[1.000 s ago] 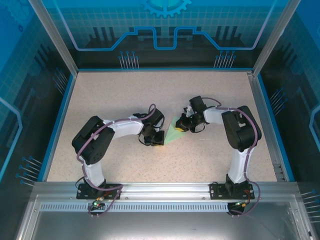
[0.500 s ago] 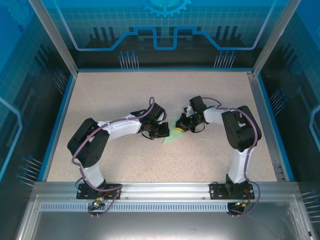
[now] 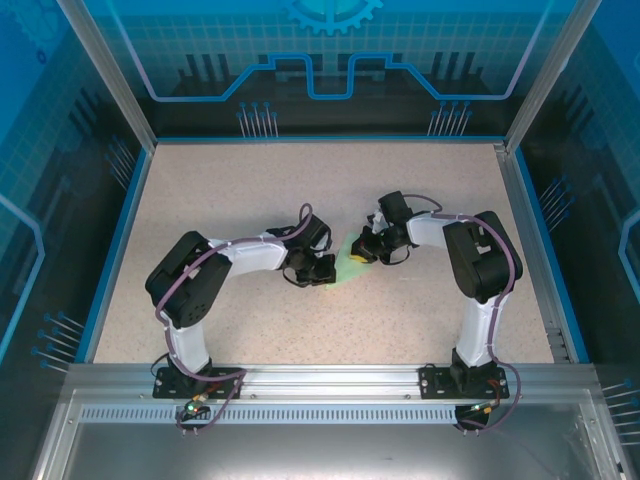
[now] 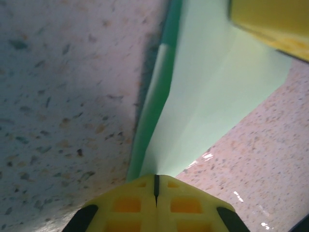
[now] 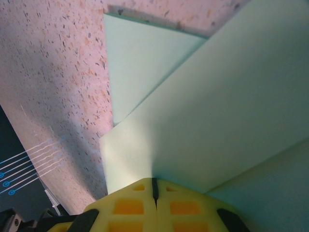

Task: Fold a paper plane with a square sheet of paper (pick it up from the middle)
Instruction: Fourth fold the wing at the center of the table.

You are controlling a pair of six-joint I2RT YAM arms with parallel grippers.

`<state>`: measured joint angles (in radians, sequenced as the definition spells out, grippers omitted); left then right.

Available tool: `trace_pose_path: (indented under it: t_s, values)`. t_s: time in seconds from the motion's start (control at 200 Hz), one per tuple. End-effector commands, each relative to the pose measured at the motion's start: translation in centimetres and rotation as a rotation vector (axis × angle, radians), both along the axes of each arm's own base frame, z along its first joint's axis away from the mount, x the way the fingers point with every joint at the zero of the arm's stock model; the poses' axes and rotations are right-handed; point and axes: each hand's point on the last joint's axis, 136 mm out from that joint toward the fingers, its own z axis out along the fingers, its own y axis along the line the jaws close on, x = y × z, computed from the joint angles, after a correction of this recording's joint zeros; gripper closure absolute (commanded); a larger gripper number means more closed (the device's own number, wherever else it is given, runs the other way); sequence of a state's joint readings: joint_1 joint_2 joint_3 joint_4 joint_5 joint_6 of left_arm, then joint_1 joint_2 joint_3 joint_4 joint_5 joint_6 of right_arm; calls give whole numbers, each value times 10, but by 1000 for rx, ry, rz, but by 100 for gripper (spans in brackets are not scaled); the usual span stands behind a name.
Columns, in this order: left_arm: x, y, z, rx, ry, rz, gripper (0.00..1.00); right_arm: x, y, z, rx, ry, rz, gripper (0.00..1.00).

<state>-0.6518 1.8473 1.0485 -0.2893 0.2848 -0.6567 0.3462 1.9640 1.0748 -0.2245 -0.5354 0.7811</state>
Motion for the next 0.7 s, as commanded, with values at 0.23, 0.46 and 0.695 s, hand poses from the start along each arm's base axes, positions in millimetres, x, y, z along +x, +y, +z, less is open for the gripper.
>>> trace_pose_path:
  t_s: [0.23, 0.46, 0.695]
  values:
    - [-22, 23, -27, 68, 91, 29, 100, -28, -38, -54, -226, 118, -14, 100]
    - [-23, 20, -31, 47, 92, 37, 100, -15, 2, 17, -115, -131, 111, 99]
    - [-23, 22, -31, 45, 87, 41, 100, -41, 28, 22, -81, -123, 180, 99]
